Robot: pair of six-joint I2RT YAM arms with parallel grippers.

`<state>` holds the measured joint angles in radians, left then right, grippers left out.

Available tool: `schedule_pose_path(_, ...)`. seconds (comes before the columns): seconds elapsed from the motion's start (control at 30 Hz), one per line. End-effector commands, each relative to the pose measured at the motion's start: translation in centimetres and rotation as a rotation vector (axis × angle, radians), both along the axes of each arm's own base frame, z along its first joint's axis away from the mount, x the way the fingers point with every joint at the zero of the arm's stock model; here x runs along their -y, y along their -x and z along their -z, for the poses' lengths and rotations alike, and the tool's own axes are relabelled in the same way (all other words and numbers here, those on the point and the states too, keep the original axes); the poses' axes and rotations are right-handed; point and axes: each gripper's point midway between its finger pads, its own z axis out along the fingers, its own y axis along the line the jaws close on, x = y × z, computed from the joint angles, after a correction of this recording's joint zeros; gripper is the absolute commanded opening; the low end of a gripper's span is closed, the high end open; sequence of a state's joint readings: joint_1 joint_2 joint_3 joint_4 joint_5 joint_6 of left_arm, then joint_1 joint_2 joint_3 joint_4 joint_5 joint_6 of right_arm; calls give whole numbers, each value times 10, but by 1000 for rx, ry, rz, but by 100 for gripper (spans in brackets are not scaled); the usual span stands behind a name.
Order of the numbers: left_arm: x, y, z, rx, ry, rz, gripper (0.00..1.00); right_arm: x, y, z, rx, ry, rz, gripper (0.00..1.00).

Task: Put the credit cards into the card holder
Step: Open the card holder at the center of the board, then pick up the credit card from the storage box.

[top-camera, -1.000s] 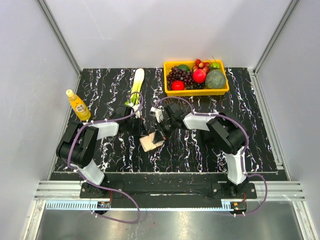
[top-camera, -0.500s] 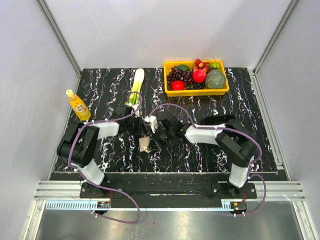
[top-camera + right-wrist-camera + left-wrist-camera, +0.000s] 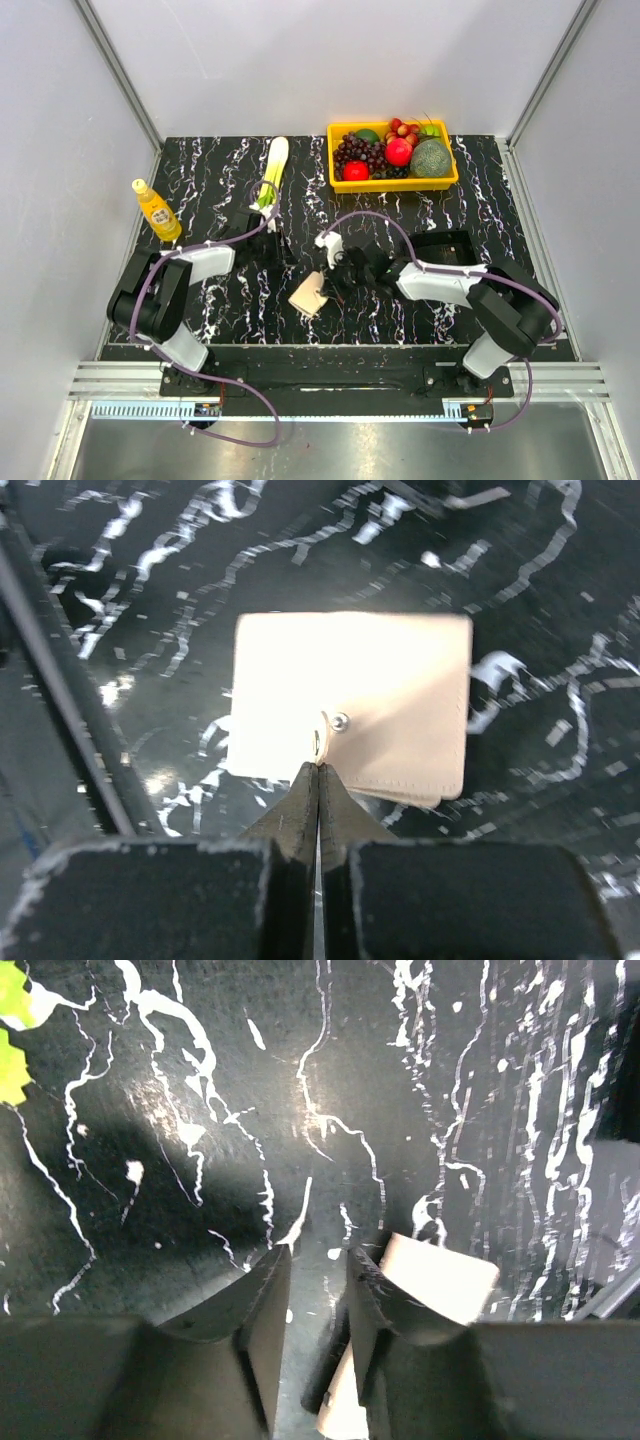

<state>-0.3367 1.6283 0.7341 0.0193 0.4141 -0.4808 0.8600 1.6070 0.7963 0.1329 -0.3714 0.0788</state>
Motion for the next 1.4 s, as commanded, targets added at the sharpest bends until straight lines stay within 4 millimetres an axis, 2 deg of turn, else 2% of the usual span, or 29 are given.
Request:
schedule_pose_path(0.0,-2,-6,-32,92,27,-20,39,35,-29,-3,96,61,138,0)
schedule_pose_path(0.07,-3,-2,-38,105,27,-21,43,47,-30,-6,111,66,138,0)
schedule_pose_path(0.1,-4,-3,-43,123,21,-25,49,55,-28,-9,111,77,157,0)
schedule_pose_path(0.2,-10,5,-47,127,1,-37,53,68,-19,-13,85,58,209,11)
schedule_pose_path(0.27,-11,9,-52,142,-8,-36,56,82,-18,-10,49,78,304,32)
schedule_pose_path(0.3,-12,11,-53,148,-24,-29,57,84,-20,-15,42,66,341,52)
schedule_pose_path(0.33,-13,13,-55,157,-39,-27,60,89,-22,-21,37,70,389,58)
schedule_pose_path(0.4,-15,14,-60,181,-64,-35,67,96,-34,-49,50,77,488,61)
schedule_pose_path(0.43,-14,15,-65,197,-65,-39,71,105,-46,-66,81,82,581,67)
schedule_pose_path(0.53,-9,15,-85,262,-91,-37,79,155,-78,-107,143,145,919,64)
schedule_pose_path(0.6,-7,13,-103,318,-112,-45,86,186,-84,-116,79,197,1081,70)
schedule_pose_path(0.67,-7,12,-124,346,-122,-61,90,217,-88,-115,-29,257,1204,69)
schedule_pose_path(0.7,-9,11,-136,362,-128,-68,95,226,-86,-114,-81,286,1240,69)
schedule_pose_path(0.8,-19,7,-158,411,-168,-92,99,243,-86,-115,-154,372,1286,70)
schedule_pose_path(0.87,-23,7,-165,427,-200,-75,99,245,-89,-108,-193,419,1275,70)
schedule_pose_path(1.0,-24,10,-164,407,-222,-55,99,262,-93,-81,-303,491,1299,71)
schedule_pose_path(1.1,-17,13,-164,434,-183,-11,99,281,-110,-63,-294,446,1323,66)
schedule_pose_path(1.2,-13,16,-165,469,-171,32,99,277,-133,-54,-291,310,1262,64)
schedule_pose_path(1.27,-14,19,-166,466,-181,47,99,276,-140,-47,-331,283,1249,58)
schedule_pose_path(1.37,-10,23,-165,462,-167,90,99,271,-141,-31,-379,282,1216,59)
